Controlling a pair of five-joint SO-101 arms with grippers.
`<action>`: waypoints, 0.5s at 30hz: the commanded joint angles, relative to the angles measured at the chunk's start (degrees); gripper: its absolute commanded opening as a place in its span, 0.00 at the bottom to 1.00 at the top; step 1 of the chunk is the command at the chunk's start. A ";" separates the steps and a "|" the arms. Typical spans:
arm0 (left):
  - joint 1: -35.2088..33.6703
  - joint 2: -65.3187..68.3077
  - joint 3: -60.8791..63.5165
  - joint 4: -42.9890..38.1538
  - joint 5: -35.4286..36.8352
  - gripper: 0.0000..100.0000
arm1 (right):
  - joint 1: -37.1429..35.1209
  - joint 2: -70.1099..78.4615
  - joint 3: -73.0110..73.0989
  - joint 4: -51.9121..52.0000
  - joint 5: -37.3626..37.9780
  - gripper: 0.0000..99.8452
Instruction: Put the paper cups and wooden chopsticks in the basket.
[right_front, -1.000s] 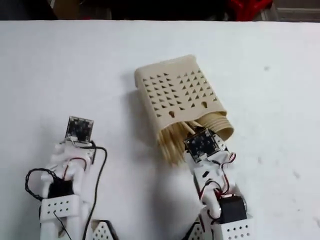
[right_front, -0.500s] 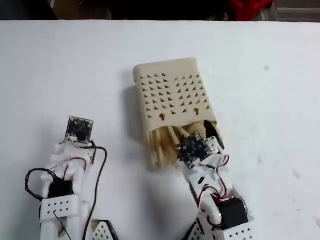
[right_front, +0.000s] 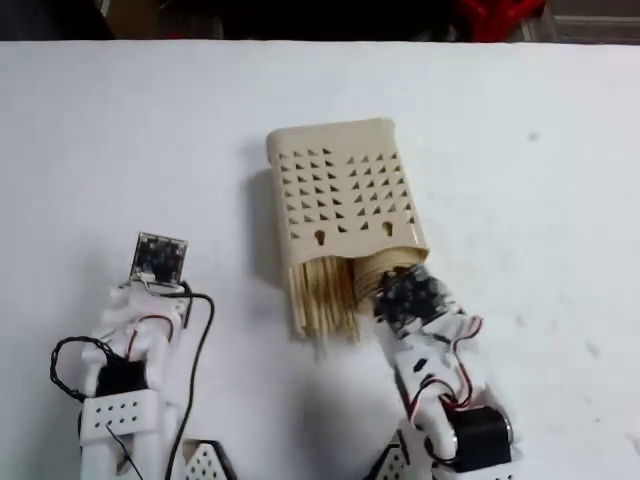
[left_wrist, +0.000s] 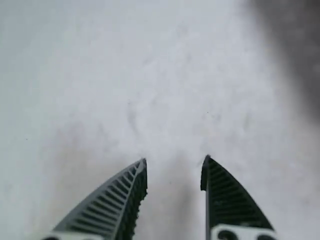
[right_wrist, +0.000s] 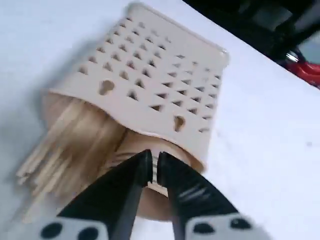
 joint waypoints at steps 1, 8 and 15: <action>0.66 -1.19 0.00 -0.09 -0.26 0.19 | 7.43 0.13 -2.81 1.98 -0.62 0.02; 0.31 -1.19 0.00 0.09 -0.35 0.19 | 12.35 0.22 4.22 9.45 -0.35 0.02; 0.31 -1.19 0.00 0.09 -0.44 0.19 | 18.59 0.22 14.51 1.98 -0.62 0.02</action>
